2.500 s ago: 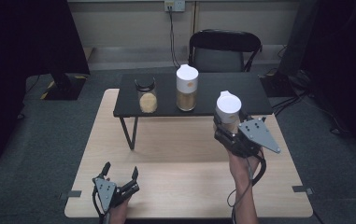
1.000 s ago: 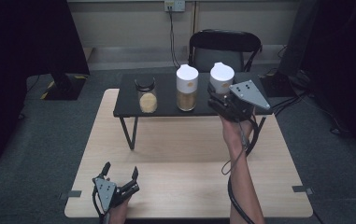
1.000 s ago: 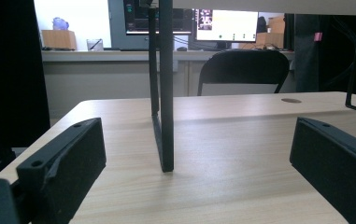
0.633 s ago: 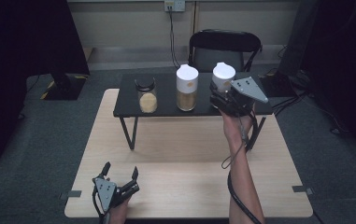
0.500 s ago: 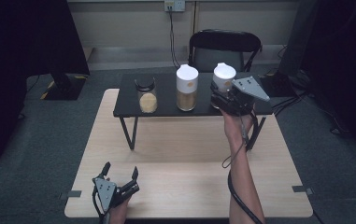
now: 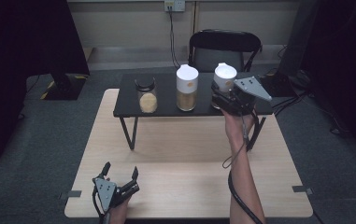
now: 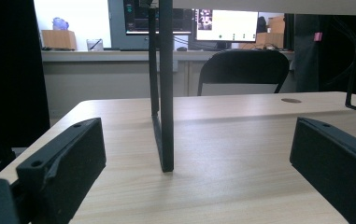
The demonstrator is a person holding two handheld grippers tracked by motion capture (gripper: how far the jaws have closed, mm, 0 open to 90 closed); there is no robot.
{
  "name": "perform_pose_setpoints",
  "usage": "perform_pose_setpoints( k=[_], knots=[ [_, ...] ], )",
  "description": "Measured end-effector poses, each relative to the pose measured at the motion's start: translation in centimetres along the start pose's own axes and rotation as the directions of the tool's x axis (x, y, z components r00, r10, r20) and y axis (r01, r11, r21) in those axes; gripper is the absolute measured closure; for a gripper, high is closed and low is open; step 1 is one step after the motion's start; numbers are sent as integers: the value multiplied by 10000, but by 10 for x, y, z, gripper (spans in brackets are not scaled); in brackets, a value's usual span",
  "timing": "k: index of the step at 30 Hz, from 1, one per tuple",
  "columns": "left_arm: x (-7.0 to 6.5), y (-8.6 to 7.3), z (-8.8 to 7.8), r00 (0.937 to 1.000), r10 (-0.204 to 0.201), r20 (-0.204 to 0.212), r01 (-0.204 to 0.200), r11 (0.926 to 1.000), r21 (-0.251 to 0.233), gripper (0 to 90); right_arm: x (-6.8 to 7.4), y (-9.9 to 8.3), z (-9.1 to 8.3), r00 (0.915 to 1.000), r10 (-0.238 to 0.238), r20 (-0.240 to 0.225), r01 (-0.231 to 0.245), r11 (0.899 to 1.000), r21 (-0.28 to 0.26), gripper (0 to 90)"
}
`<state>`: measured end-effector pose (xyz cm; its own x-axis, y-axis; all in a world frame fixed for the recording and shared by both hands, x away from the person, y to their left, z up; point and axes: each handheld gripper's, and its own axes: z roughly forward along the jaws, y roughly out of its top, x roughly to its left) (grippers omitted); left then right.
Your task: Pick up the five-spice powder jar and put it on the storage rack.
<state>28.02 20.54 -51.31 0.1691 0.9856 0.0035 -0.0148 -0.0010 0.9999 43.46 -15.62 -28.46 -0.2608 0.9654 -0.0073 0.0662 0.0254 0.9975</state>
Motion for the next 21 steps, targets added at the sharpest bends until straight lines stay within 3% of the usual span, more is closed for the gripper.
perform_pose_setpoints(
  k=[21],
  knots=[
    [0, 0, 0, 10000, 0, 0, 0, 10000, -4, 30, -1, 1, 1, 10000, 94, -4, -94, 9999, 77, 293]
  ],
)
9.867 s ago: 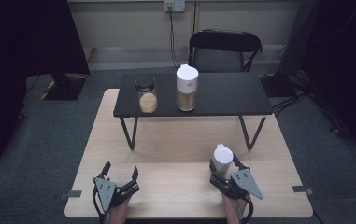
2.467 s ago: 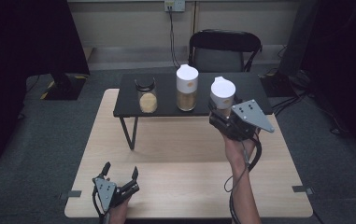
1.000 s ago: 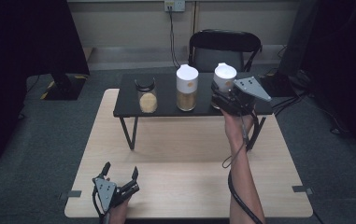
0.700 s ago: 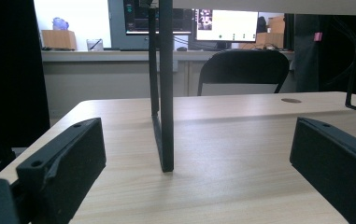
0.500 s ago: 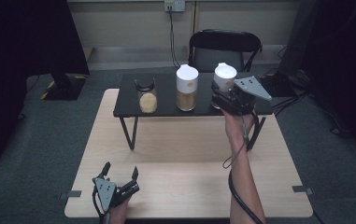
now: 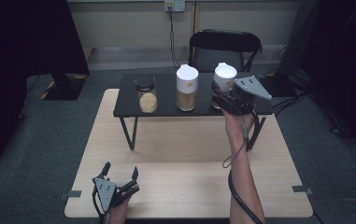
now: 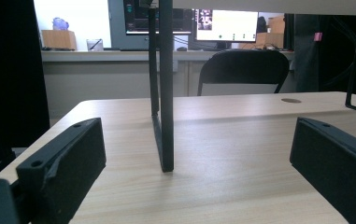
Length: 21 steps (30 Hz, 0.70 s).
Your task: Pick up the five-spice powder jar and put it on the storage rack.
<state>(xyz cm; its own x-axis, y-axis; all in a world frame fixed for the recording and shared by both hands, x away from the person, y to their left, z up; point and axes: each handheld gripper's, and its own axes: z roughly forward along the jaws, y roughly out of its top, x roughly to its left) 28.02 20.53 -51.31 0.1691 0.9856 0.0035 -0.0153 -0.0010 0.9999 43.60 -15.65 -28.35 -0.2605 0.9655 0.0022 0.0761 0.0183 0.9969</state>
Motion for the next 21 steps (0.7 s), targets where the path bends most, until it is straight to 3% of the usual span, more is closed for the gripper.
perform_pose_setpoints(
  k=[8, 15, 21],
  knots=[
    [0, 0, 0, 10000, 2, -1, -2, 10000, 2, 30, 0, -2, 2, 10000, -51, 69, 50, 10000, 74, 239],
    [0, 0, 0, 10000, 0, -1, 0, 10000, 0, 30, 1, -3, 3, 9994, -59, 328, 66, 9997, -219, 49],
    [0, 0, 0, 10000, 0, -1, 0, 10000, 0, 30, 2, 0, 1, 9991, -200, 369, 224, 9977, -643, 0]
  ],
)
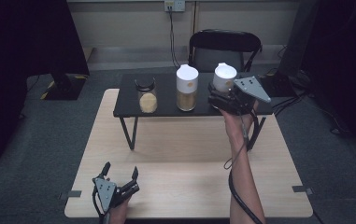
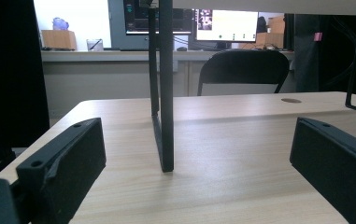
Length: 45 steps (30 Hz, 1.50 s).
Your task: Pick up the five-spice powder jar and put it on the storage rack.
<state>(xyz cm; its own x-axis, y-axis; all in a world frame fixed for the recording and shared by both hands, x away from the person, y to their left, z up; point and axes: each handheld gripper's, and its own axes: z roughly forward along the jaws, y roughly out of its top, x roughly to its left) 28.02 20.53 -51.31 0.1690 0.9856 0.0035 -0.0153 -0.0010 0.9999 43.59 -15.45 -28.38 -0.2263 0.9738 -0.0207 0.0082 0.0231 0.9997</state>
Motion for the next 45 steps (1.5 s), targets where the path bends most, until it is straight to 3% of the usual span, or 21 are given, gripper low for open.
perform_pose_setpoints(
  k=[45],
  knots=[
    [0, 0, 0, 10000, 4, -1, -4, 10000, -1, 30, 5, 3, -21, 9999, -86, -116, 80, 9984, -555, 0]
  ],
)
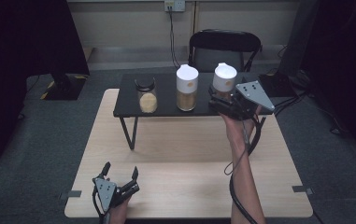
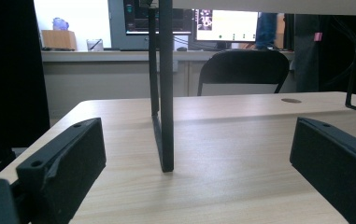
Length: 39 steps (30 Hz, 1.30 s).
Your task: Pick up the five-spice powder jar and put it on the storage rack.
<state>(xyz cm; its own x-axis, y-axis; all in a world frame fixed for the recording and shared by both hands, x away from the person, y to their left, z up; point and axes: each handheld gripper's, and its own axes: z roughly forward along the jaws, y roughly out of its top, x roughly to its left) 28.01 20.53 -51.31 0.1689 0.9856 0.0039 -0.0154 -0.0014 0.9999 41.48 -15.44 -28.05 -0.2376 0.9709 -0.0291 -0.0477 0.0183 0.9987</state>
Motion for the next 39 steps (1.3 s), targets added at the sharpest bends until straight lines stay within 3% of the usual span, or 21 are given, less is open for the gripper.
perform_pose_setpoints(
  k=[39],
  knots=[
    [0, 0, 0, 10000, -14, -18, 14, 10000, -3, 31, -4, -10, -35, 9997, 176, 147, -172, 9994, -299, 0]
  ],
)
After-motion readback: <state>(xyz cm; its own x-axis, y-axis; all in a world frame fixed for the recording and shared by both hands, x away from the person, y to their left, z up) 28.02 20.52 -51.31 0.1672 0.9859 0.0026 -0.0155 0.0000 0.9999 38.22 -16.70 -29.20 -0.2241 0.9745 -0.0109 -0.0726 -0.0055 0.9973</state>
